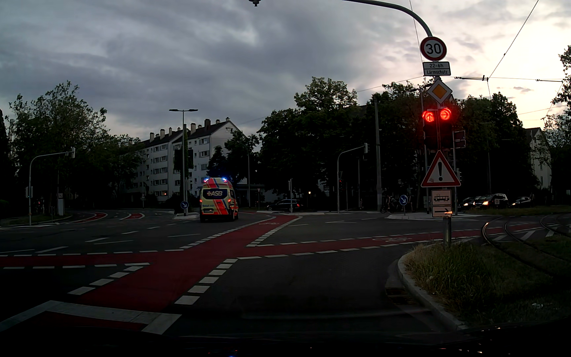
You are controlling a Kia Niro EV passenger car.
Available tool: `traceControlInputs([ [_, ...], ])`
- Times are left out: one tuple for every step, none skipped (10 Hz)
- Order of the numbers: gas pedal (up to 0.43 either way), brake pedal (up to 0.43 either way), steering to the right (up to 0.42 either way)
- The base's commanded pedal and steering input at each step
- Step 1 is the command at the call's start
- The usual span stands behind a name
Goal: Follow the waypoints while adhering to traffic rules and regulations
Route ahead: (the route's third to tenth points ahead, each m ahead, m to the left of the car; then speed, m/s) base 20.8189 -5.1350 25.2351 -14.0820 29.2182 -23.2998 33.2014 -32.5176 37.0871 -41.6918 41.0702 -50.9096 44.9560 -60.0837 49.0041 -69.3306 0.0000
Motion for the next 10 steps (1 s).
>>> traceControlInputs([
  [0.000,0.250,-0.052],
  [0.000,0.250,-0.052],
  [0.000,0.250,-0.052],
  [0.000,0.250,-0.052],
  [0.000,0.250,-0.052],
  [0.000,0.250,-0.052],
  [0.000,0.250,-0.052],
  [0.000,0.244,-0.052],
  [0.000,0.250,-0.052],
  [0.000,0.250,-0.052],
])
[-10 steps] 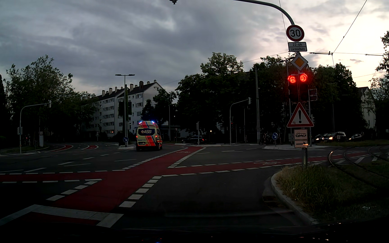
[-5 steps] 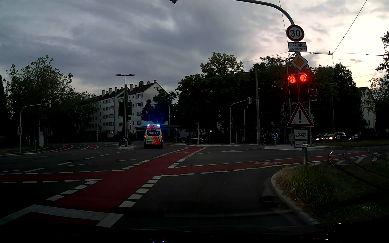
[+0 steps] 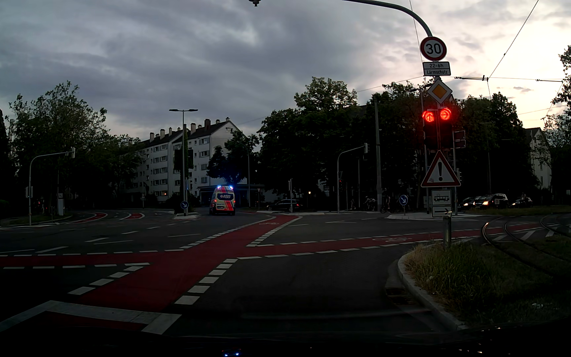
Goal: Follow the waypoints while adhering to traffic rules and regulations
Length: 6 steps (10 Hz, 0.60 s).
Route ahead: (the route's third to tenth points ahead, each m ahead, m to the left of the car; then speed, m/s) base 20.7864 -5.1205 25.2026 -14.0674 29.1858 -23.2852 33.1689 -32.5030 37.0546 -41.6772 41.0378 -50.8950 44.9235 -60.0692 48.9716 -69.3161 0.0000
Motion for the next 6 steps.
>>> traceControlInputs([
  [0.000,0.250,-0.052],
  [0.000,0.250,-0.052],
  [0.000,0.244,-0.053],
  [0.000,0.250,-0.052],
  [0.000,0.250,-0.052],
  [0.000,0.244,-0.052],
])
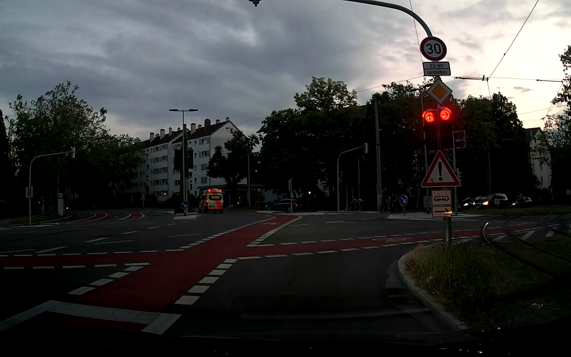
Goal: Follow the waypoints while adhering to traffic rules and regulations
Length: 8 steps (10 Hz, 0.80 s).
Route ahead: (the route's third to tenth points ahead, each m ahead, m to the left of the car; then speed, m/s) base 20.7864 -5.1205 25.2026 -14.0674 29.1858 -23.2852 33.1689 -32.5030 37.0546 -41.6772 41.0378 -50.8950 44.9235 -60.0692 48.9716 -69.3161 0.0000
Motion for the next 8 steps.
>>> traceControlInputs([
  [0.000,0.250,-0.052],
  [0.000,0.250,-0.053],
  [0.000,0.250,-0.052],
  [0.000,0.250,-0.052],
  [0.000,0.250,-0.053],
  [0.000,0.250,-0.052],
  [0.000,0.250,-0.053],
  [0.000,0.250,-0.053],
])
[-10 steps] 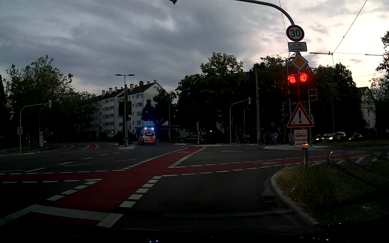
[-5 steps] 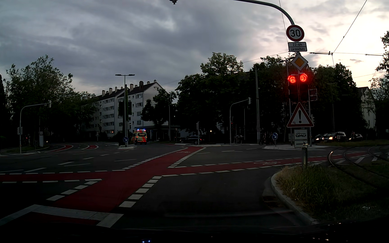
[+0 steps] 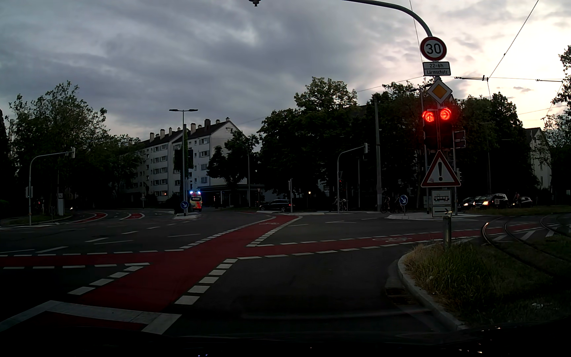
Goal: Follow the waypoints while adhering to traffic rules and regulations
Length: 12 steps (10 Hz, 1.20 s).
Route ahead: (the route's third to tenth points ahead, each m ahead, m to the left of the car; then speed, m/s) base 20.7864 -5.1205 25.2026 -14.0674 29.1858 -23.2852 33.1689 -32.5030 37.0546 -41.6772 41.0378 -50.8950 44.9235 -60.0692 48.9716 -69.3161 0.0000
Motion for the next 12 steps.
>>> traceControlInputs([
  [0.000,0.250,-0.053],
  [0.000,0.250,-0.052],
  [0.000,0.250,-0.053],
  [0.000,0.250,-0.053],
  [0.000,0.250,-0.053],
  [0.000,0.250,-0.052],
  [0.000,0.250,-0.052],
  [0.000,0.250,-0.053],
  [0.000,0.250,-0.052],
  [0.000,0.250,-0.053],
  [0.000,0.250,-0.052],
  [0.000,0.250,-0.052],
])
